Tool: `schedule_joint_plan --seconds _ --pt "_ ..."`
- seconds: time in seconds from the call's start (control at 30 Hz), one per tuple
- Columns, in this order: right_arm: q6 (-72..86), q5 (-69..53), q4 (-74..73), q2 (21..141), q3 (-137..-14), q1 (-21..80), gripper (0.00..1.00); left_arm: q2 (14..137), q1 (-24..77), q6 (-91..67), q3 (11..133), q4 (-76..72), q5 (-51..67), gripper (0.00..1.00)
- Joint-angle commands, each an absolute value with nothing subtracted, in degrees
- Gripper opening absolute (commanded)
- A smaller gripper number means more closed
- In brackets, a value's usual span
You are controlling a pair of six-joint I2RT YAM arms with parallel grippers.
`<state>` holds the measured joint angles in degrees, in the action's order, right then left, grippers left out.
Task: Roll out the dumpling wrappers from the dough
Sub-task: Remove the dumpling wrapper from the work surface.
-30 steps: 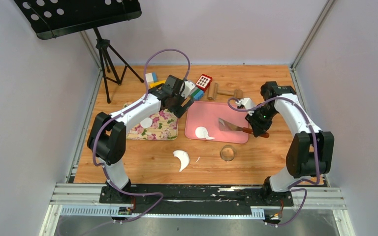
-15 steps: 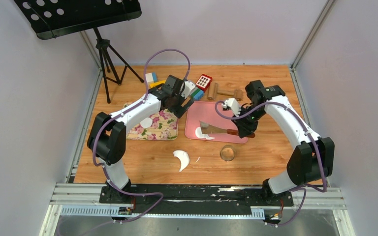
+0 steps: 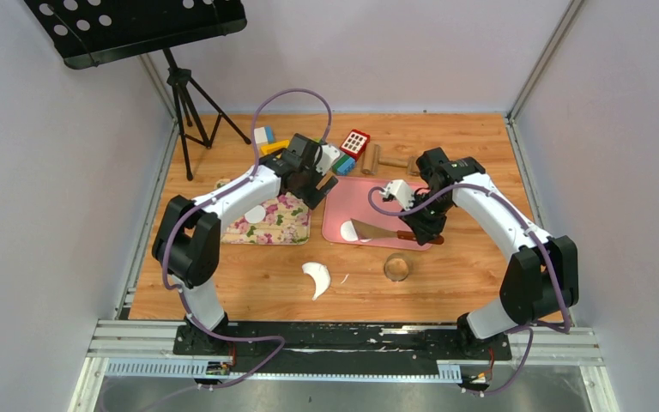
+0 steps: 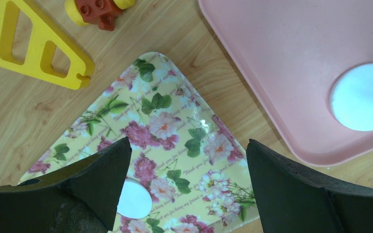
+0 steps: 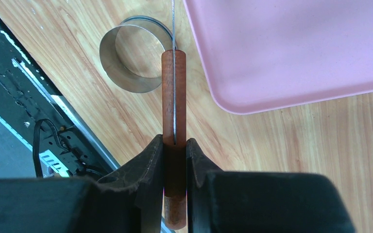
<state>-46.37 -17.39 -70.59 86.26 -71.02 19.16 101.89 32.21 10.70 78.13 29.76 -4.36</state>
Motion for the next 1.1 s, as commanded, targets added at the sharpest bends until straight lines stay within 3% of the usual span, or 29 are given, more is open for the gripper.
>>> schedule_joint_plan --seconds 0.0,0.43,0.87,1.07 --pt "-44.83 -14.06 -68.14 84.65 -70.51 19.37 0.0 100.72 31.99 10.04 77.44 27.8 -1.98 0.95" --pt "-43.86 -7.84 -66.85 83.19 -70.58 19.12 0.0 104.84 33.74 9.94 77.43 25.71 -0.5 0.95" --pt "-44.51 -19.89 -72.98 81.83 -77.62 18.72 0.0 107.54 34.67 9.74 76.91 23.6 -2.02 0.94" --pt "-43.69 -16.63 -71.09 82.29 -76.01 18.8 0.0 107.22 34.72 9.61 77.02 23.36 -2.12 0.94"
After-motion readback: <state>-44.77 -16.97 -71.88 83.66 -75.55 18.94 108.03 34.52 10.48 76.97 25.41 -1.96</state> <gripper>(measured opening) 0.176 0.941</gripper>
